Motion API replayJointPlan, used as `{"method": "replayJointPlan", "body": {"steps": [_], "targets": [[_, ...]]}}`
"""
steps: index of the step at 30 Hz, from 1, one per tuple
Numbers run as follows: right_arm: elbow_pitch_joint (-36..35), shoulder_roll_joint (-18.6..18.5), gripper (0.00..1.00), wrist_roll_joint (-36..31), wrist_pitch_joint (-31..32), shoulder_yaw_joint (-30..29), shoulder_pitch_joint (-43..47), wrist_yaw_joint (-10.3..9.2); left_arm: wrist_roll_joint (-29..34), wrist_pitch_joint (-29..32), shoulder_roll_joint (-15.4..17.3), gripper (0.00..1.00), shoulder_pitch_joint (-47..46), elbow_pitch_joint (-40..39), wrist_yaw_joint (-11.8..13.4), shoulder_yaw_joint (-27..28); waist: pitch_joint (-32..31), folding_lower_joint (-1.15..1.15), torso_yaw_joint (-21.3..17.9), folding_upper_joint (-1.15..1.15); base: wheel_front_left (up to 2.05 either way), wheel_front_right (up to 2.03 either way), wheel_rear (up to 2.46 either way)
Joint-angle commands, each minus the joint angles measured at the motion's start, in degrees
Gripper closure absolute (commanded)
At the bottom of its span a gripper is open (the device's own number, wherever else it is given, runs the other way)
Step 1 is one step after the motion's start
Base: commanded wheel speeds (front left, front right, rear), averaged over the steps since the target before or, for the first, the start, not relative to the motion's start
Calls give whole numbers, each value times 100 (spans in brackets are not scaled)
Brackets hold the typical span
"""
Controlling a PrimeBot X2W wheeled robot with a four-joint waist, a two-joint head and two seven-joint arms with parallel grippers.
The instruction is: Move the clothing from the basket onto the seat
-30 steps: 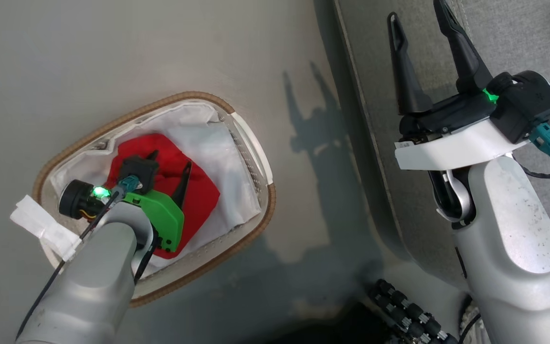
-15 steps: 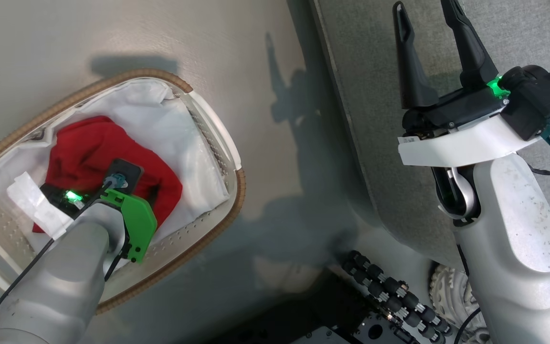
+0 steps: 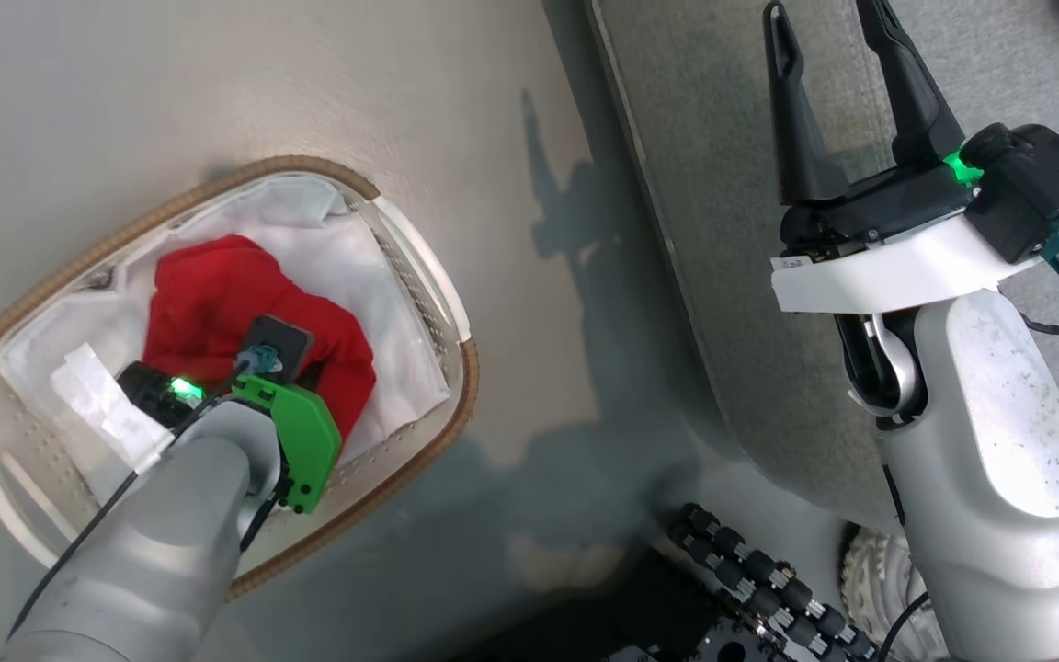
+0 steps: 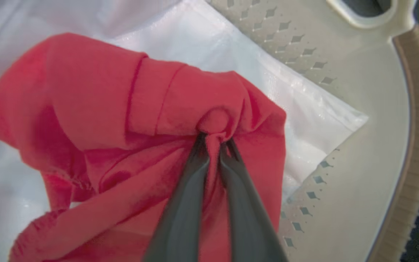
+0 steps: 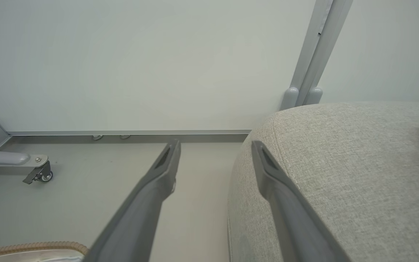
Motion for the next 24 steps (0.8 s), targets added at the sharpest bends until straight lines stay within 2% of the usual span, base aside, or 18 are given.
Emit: {"method": "replayJointPlan", "body": {"steps": [1,8,14,17,24], "targets": [[40,-13,0,-64,-13,-23,18,-8,-88,-123,-40,100,110,-18,-12,-22,-305,-1,150,0,0,0,0],[247,-16,0,-275,-13,-116,176,-8,-517,-642,-362,100,314,-111,-12,10,-1029,-1,511,0,0,0,0],[459,-18,0,-540,-13,-221,397,-8,-699,-792,-566,100,545,-405,-12,218,-1755,-1,864,0,0,0,0],[553,-20,0,-624,-13,-311,538,-8,-579,-786,-561,100,676,-732,-10,514,-2033,-1,1024,0,0,0,0],[765,-20,0,-769,-13,-456,962,-8,-46,-784,-556,100,1333,-1750,72,1578,-2793,-1,1352,0,0,0,0]]}}
